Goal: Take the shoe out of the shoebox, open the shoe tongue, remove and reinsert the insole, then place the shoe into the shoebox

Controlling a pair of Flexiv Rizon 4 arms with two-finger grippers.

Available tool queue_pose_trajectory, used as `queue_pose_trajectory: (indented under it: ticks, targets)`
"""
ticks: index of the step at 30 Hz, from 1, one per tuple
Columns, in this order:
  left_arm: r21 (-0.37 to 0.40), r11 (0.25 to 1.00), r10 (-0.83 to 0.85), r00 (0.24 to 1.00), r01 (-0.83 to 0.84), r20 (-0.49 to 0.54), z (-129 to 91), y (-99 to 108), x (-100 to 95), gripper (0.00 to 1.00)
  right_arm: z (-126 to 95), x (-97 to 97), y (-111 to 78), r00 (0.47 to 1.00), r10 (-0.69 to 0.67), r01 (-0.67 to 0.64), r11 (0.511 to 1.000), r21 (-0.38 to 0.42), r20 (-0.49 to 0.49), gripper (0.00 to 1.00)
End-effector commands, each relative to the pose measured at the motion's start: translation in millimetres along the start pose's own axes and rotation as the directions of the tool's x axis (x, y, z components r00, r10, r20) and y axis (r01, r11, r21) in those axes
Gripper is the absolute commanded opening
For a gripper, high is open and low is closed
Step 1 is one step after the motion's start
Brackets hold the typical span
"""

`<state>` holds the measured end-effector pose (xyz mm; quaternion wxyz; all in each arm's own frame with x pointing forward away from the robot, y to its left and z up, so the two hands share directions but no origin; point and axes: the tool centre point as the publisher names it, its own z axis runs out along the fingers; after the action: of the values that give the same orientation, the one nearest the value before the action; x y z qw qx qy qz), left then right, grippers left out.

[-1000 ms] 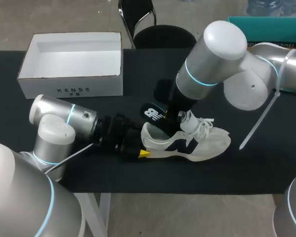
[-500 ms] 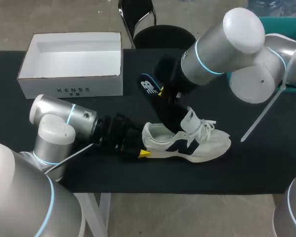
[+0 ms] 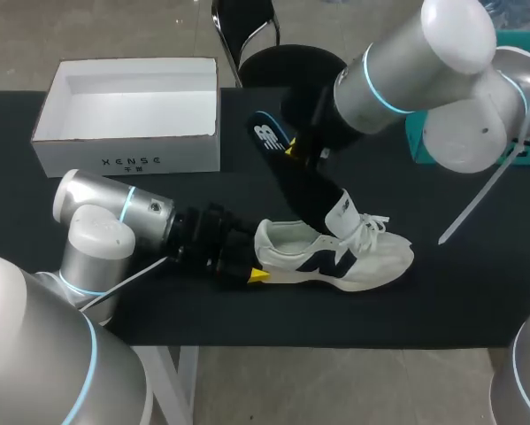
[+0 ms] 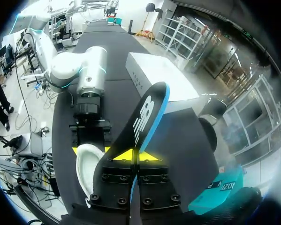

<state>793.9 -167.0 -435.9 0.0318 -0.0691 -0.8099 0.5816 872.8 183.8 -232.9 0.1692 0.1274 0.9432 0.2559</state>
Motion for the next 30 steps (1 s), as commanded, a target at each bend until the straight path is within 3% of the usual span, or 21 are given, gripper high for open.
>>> queue_pose_trajectory:
  ticks: [1,10,14,18,25,30]
  targets:
    - [-0.001,1.0,0.001,1.0,-0.001,0.002,2,2,0.6,0.0,0,0.5,-1.4,1.0,0.0,0.0,1.0,-0.004,0.0,0.0]
    - [-0.001,1.0,0.001,1.0,-0.001,0.002,2,2,0.6,0.0,0,0.5,-1.4,1.0,0.0,0.0,1.0,-0.004,0.0,0.0]
    - [-0.001,1.0,0.001,1.0,-0.001,0.002,2,2,0.6,0.0,2,2.5,-11.9,0.976,0.215,-0.212,0.976,-0.058,0.041,0.0]
    - [-0.001,1.0,0.001,1.0,-0.001,0.002,2,2,0.6,0.0,12,-1.5,1.9,0.963,0.267,-0.259,0.954,-0.154,0.034,0.0]
    - [-0.001,1.0,0.001,1.0,-0.001,0.002,2,2,0.6,0.0,8,-37.8,31.1,0.959,0.282,-0.275,0.902,-0.332,-0.03,0.0]
    - [-0.001,1.0,0.001,1.0,-0.001,0.002,2,2,0.6,0.0,-9,-65.2,37.0,0.954,0.287,-0.294,0.853,-0.432,-0.083,0.0]
